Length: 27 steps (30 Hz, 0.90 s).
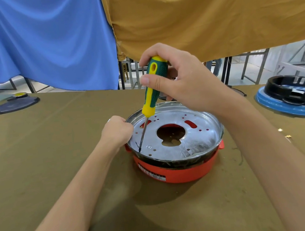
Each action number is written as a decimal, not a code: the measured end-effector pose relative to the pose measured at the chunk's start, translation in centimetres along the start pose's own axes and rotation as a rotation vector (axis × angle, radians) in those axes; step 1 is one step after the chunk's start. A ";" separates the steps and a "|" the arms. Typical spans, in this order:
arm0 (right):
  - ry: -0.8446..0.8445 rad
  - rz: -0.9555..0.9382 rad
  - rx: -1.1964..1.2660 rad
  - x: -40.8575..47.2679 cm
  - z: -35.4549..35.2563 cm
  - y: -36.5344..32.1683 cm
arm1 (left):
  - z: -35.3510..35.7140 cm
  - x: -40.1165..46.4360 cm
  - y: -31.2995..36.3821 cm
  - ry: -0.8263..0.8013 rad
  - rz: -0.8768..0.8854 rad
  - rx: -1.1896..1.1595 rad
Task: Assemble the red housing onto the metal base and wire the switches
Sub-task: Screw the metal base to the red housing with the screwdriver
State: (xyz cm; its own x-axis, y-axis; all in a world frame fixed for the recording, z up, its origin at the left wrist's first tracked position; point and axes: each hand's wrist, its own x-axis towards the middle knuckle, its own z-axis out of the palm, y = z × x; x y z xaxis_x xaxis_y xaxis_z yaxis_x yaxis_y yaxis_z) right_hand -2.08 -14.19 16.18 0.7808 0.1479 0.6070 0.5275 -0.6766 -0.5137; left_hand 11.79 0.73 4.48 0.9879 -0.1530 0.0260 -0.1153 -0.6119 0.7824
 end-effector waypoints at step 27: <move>0.027 0.035 0.008 0.1 0.1 -0.2 | 0.3 -0.1 0.6 -0.148 -0.195 -0.265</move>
State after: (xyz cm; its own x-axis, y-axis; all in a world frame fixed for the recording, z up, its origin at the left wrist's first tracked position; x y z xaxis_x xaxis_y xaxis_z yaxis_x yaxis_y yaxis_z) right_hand -2.08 -13.91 16.29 0.7893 0.1046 0.6051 0.5031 -0.6751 -0.5396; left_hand 11.56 0.15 4.71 0.9606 -0.1756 -0.2152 0.1241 -0.4216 0.8983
